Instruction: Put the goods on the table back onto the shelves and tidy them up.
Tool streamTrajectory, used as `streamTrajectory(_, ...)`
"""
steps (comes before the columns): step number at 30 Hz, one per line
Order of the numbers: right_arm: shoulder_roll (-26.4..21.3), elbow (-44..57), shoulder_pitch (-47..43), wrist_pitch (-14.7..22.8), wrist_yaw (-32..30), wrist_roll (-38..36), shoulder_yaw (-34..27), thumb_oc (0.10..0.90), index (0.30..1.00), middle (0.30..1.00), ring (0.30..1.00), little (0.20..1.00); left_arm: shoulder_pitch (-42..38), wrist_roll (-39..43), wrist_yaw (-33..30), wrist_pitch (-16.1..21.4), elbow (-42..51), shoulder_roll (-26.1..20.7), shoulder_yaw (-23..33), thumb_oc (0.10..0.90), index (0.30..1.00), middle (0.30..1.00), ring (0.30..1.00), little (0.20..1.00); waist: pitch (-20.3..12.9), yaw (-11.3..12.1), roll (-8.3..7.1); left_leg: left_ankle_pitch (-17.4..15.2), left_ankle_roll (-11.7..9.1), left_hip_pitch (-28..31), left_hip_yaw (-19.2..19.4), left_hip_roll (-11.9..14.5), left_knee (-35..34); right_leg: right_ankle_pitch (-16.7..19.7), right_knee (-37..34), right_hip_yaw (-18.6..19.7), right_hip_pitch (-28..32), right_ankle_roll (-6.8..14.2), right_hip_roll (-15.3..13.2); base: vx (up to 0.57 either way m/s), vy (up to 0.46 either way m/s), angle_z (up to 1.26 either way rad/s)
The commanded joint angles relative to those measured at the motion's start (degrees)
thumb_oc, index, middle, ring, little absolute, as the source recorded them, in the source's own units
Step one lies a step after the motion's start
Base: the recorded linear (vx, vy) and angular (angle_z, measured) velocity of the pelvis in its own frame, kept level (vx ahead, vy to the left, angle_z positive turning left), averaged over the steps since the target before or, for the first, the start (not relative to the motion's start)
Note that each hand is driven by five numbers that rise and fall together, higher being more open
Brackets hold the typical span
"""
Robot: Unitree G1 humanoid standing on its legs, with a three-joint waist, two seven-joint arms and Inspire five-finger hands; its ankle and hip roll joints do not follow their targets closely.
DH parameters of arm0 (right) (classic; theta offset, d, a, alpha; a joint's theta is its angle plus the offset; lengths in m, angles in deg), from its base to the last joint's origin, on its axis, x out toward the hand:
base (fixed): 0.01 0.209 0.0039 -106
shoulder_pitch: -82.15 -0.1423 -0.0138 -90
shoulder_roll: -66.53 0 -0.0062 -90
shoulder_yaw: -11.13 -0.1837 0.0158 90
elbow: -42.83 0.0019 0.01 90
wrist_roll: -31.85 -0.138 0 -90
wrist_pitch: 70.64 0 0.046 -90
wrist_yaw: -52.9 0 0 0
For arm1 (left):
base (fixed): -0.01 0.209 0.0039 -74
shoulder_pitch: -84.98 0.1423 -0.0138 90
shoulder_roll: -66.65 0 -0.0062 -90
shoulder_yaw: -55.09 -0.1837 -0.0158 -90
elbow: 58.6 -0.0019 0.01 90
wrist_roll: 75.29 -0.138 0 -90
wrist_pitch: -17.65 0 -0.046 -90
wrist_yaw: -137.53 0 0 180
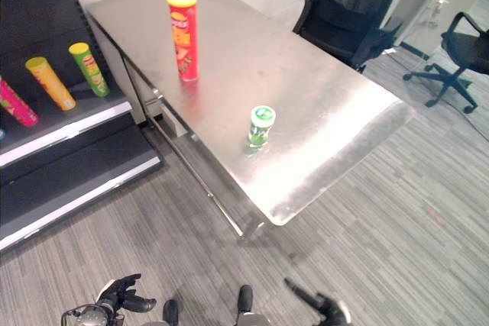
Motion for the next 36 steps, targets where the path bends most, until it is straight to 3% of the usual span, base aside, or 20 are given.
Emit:
streamTrajectory(1, -8.0, 8.2, 0.6, 5.4, -7.0, 0.3, -5.1, 0.800, 0.900, 0.900, 0.900, 0.900, -3.1, -3.4, -0.8, 2.0, -2.3, -1.6, 2.0, 0.800, 0.900, 0.900, 0.900, 0.900, -1.4, 0.2, -1.01, -4.6, -1.0, 1.7, 1.4, -1.2, 0.4, -1.7, 0.4, -0.3, 0.8, 6.3, -4.3, 0.07, -0.007, 0.06)
streamTrajectory(4, -11.3, 16.1, 1.6, 6.6, -7.8, 2.0, -8.6, 0.800, 0.900, 0.900, 0.900, 0.900, -2.7, -4.3, -1.0, 2.0, -3.1, -1.1, 2.1, 0.800, 0.900, 0.900, 0.900, 0.900, -1.6, -0.1, -0.72, -4.9, -1.2, 2.2, 1.7, -1.0, 0.4, -2.1, 0.4, 0.0, 1.1, 6.2, -4.0, 0.05, -0.008, -0.02)
streamTrajectory(7, -17.7, 33.9, -0.4, 10.7, -5.0, 3.0, -12.3, 0.800, 0.900, 0.900, 0.900, 0.900, -1.4, -5.4, -0.3, 2.2, -4.4, -1.0, 2.5, 0.800, 0.900, 0.900, 0.900, 0.900, -1.9, 0.1, -0.43, -5.5, -1.4, 3.1, 2.4, -0.6, 0.4, -2.8, 0.4, 0.4, 1.8, 6.1, -3.5, 0.01, -0.010, -0.04)
streamTrajectory(11, -22.2, 43.1, -5.1, 12.9, -0.9, 2.7, -9.4, 0.800, 0.900, 0.900, 0.900, 0.900, 0.0, -6.8, 1.0, 2.7, -3.9, -1.5, 2.1, 0.800, 0.900, 0.900, 0.900, 0.900, -2.8, 1.3, -0.33, -5.5, -1.6, 3.3, 3.0, -0.3, 0.4, -3.1, 0.4, 0.3, 2.2, 5.9, -3.6, 0.01, -0.020, -0.18)
streamTrajectory(17, -26.3, 42.7, -10.4, 12.7, 2.0, 4.6, -2.4, 0.800, 0.900, 0.900, 0.900, 0.900, 1.3, -6.6, 1.6, 3.3, -2.5, -1.9, 0.9, 0.800, 0.900, 0.900, 0.900, 0.900, -3.0, 3.3, -0.08, -5.1, -1.9, 3.1, 2.5, -0.3, 0.4, -3.4, 0.4, -0.5, 2.8, 5.7, -3.7, 0.00, -0.016, 0.08)
streamTrajectory(24, -27.6, 35.2, -19.5, 11.7, -0.9, 7.3, 5.7, 0.800, 0.900, 0.900, 0.900, 0.900, 2.0, -6.0, 0.9, 3.3, -1.8, -2.4, -0.5, 0.800, 0.900, 0.900, 0.900, 0.900, -2.3, 5.2, 0.18, -4.2, -2.2, 1.6, 1.0, -0.2, 0.4, -3.3, 0.4, -2.2, 2.9, 5.6, -3.9, 0.00, -0.036, 0.16)
streamTrajectory(36, -28.6, 32.3, -26.2, 10.8, -3.3, 11.6, 12.2, 0.800, 0.900, 0.900, 0.900, 0.900, 2.2, -5.5, -0.3, 3.4, -0.3, -3.2, -1.3, 0.800, 0.900, 0.900, 0.900, 0.900, -1.6, 6.6, 0.73, -2.5, -3.0, -1.2, -1.4, 0.0, 0.4, -3.4, 0.4, -5.7, 2.8, 5.5, -4.5, 0.00, -0.037, 0.17)
